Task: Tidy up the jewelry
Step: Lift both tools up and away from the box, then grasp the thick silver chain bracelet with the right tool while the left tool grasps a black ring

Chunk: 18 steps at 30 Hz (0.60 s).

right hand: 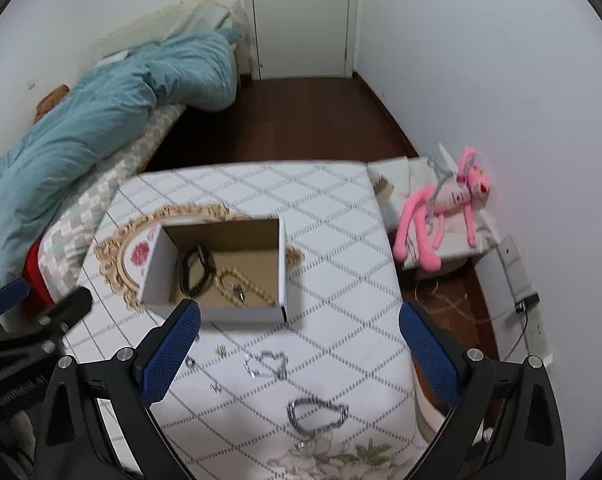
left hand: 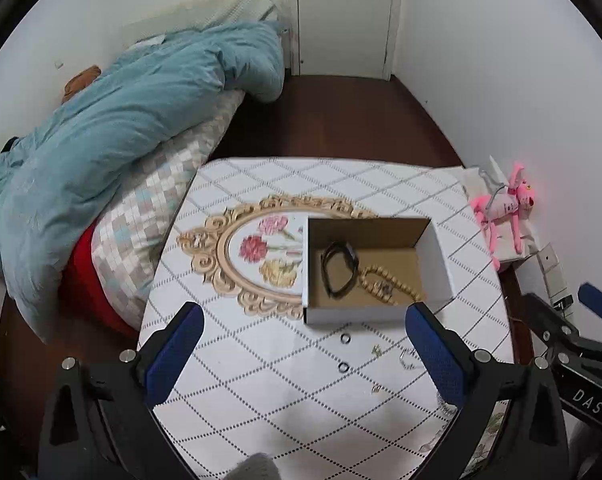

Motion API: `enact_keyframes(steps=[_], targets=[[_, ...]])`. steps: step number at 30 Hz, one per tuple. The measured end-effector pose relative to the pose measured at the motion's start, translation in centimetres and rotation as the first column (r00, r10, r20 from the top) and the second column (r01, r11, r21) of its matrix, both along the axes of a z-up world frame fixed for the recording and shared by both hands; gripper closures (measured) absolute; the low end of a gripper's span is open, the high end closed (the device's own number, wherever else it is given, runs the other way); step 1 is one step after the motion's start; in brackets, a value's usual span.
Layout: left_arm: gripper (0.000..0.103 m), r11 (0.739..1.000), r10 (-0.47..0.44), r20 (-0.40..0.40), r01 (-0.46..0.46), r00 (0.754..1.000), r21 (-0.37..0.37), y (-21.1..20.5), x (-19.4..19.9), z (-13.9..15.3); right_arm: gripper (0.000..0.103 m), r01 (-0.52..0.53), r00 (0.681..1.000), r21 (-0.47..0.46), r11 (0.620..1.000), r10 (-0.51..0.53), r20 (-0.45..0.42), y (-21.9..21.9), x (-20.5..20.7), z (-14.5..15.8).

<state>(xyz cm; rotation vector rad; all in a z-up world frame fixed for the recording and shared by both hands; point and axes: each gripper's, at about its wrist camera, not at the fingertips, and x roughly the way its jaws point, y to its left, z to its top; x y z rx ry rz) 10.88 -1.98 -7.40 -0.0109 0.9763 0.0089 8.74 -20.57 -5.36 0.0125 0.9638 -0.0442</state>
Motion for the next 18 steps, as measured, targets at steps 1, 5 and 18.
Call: enact_keyframes(steps=[1,5,18], targets=[[0.0,1.0,0.003,-0.021,-0.003,1.0,-0.003,0.2,-0.1,-0.9,0.002,0.017,1.0,0.006,1.0,-0.016,-0.024,-0.5,-0.3,-0.9],[0.0,1.0,0.021,-0.104,-0.02,0.994,0.011,0.6,-1.1,-4.9,0.002,0.098,0.987,0.026,0.995,-0.093,-0.133,-2.9,-1.7,-5.6],[0.002,0.997,0.017,-0.259,0.002,0.966,0.073,-0.1,-1.9,-14.5,0.035,0.25,0.93,0.097,0.963,-0.21,-0.303,-7.5,-5.7,-16.9]])
